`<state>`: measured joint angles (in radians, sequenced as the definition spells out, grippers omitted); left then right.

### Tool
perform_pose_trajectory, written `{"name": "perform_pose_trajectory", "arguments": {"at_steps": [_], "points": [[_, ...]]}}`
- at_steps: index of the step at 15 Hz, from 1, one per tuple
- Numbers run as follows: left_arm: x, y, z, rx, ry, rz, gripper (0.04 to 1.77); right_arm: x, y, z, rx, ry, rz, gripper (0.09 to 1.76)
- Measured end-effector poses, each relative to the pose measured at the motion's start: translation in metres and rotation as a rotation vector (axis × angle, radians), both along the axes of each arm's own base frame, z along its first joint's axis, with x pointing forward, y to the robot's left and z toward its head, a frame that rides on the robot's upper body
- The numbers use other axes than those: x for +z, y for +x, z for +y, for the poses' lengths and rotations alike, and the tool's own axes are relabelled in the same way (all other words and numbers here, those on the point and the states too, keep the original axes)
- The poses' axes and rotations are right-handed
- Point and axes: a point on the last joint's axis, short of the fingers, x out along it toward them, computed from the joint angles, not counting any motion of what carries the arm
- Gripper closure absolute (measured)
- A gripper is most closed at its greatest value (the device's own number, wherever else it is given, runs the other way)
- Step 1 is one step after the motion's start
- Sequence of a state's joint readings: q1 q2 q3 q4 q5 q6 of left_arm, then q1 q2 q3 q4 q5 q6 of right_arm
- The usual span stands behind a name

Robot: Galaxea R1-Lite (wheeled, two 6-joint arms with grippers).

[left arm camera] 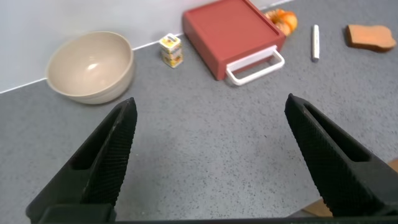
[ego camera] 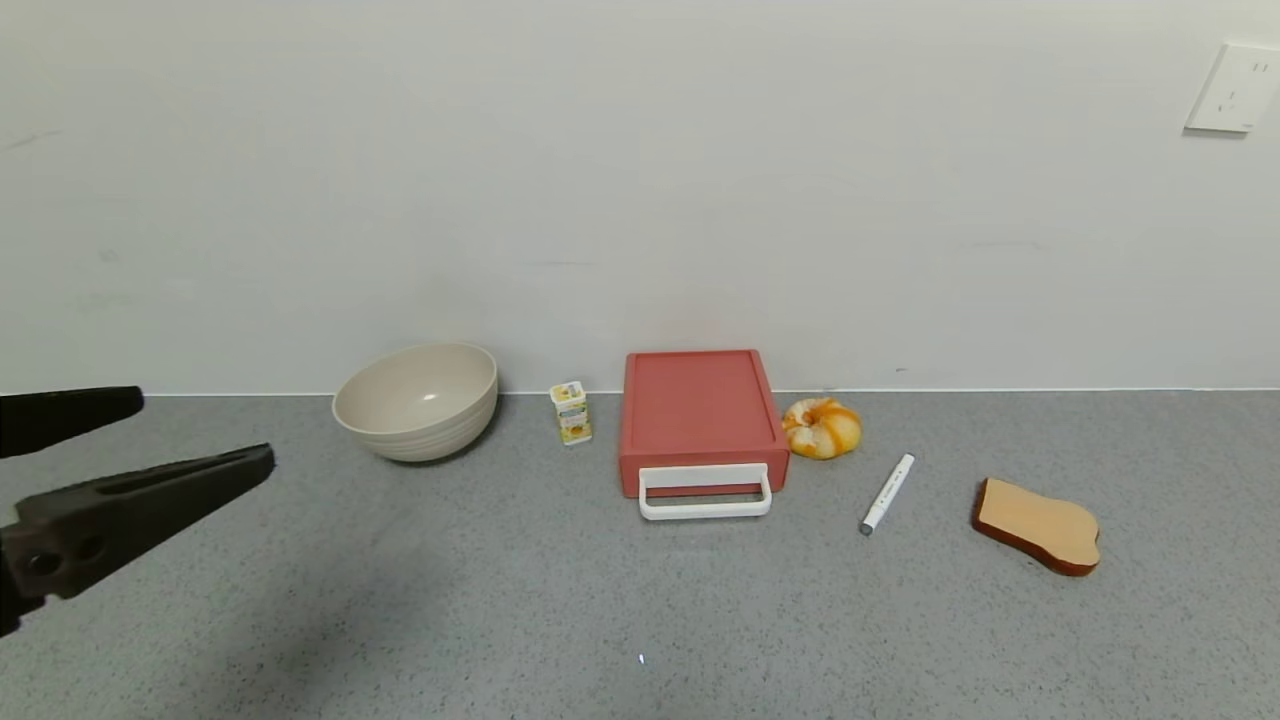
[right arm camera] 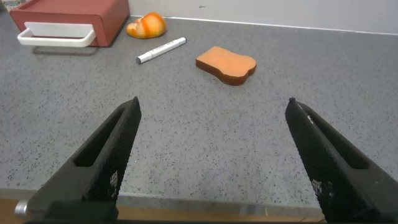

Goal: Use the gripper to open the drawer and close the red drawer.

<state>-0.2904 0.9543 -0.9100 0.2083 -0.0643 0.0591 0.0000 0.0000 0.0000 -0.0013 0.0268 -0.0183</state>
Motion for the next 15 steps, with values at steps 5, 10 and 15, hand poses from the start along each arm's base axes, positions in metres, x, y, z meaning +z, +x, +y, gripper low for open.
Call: {"name": "perform_pose_trajectory", "arguments": {"at_steps": [5,10,15], "points": [[-0.009,-0.044,0.019,0.138,-0.011,-0.092,0.09,0.000,0.000,0.000,0.000,-0.001,0.000,0.14],[-0.018,-0.087,0.030,0.269,-0.029,-0.207,0.09,0.000,0.000,0.000,0.000,-0.001,0.000,0.14],[-0.047,-0.129,0.034,0.363,-0.043,-0.314,0.09,0.000,0.000,0.000,0.000,-0.001,0.000,0.14]]}}
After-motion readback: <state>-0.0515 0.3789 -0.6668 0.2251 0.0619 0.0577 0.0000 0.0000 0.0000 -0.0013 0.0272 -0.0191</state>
